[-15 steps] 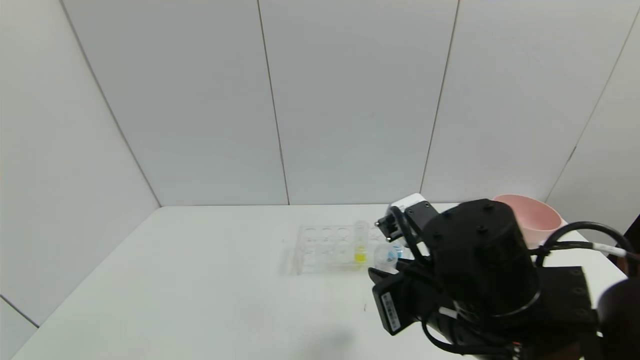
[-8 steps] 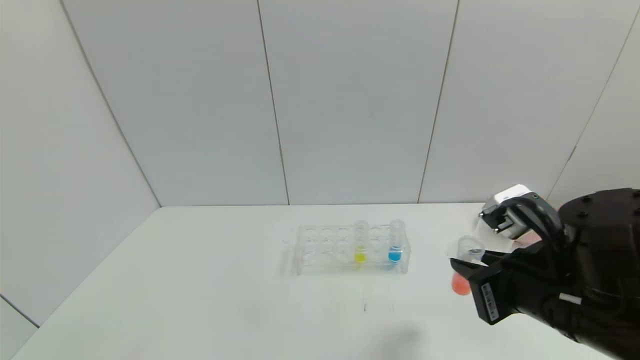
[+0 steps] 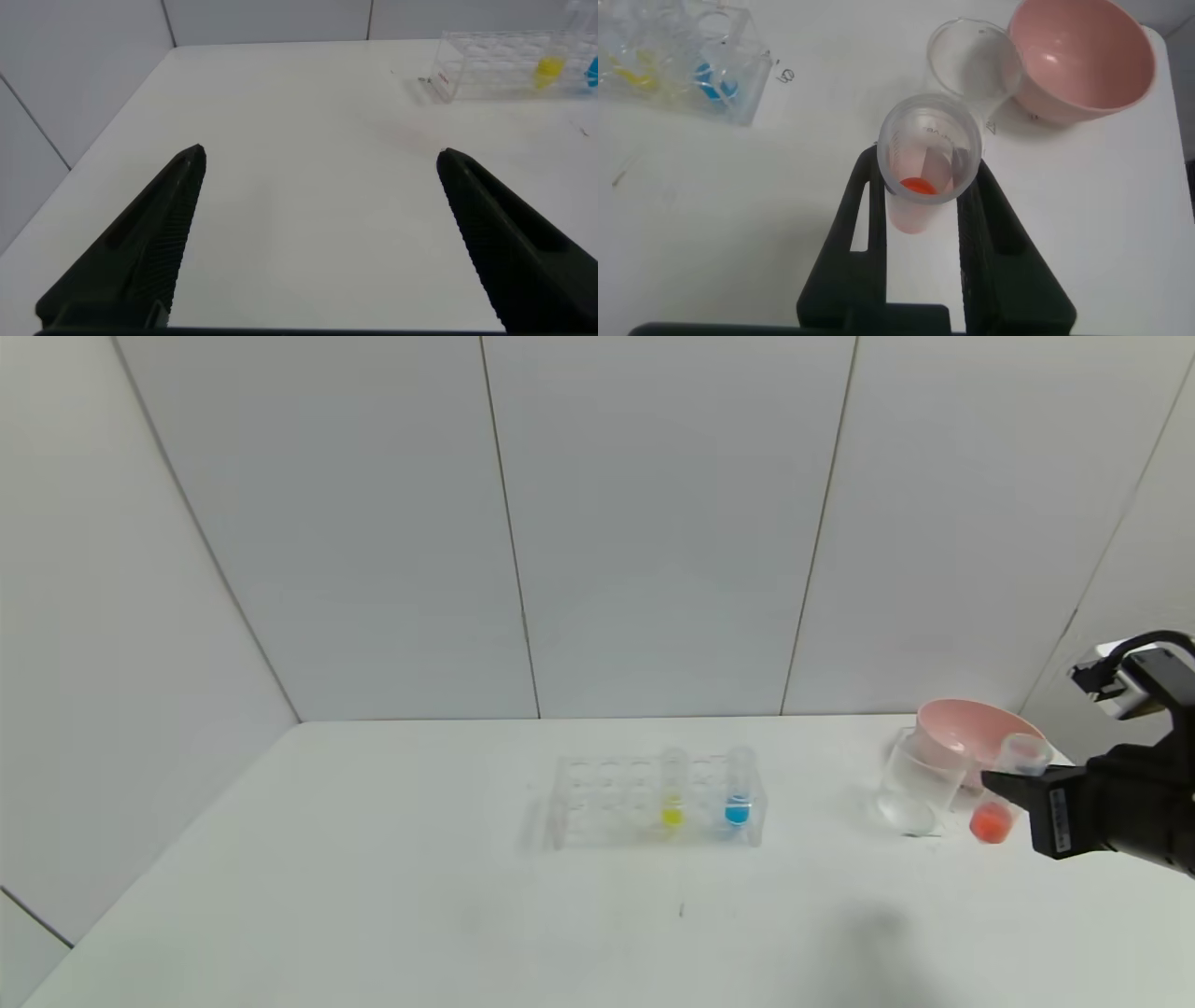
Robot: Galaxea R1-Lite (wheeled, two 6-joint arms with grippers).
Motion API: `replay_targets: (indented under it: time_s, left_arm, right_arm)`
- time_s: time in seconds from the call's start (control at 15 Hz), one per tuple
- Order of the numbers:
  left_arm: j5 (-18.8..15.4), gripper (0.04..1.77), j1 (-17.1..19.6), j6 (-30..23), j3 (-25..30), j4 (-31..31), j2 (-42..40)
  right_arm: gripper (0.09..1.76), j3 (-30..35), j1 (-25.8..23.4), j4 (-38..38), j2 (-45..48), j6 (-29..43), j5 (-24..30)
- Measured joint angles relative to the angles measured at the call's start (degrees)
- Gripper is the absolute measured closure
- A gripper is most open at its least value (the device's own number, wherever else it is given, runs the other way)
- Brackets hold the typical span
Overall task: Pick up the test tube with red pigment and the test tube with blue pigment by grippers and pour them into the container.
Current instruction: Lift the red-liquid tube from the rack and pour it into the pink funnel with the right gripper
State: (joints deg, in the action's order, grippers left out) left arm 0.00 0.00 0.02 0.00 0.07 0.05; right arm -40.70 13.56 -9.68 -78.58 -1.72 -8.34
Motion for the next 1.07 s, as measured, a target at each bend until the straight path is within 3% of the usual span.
replay_targets:
  time_s: [0.27, 0.53, 1.07]
  left_arm:
    - [0.00, 0.05, 0.00, 0.00, 0.00, 0.00, 0.00]
    - [0.00, 0.05, 0.00, -0.02, 0.00, 0.00, 0.00]
    - [0.00, 0.05, 0.00, 0.00, 0.00, 0.00, 0.00]
  right_arm:
    - [1.35, 0.05, -11.85, -0.22, 0.44, -4.00, 7.47]
    - [1.35, -0.61, -19.36, -0.44, -0.13, -7.94, 11.23]
    - [1.35, -9.26, -19.88, -0.77, -8.70, -10.54, 11.37]
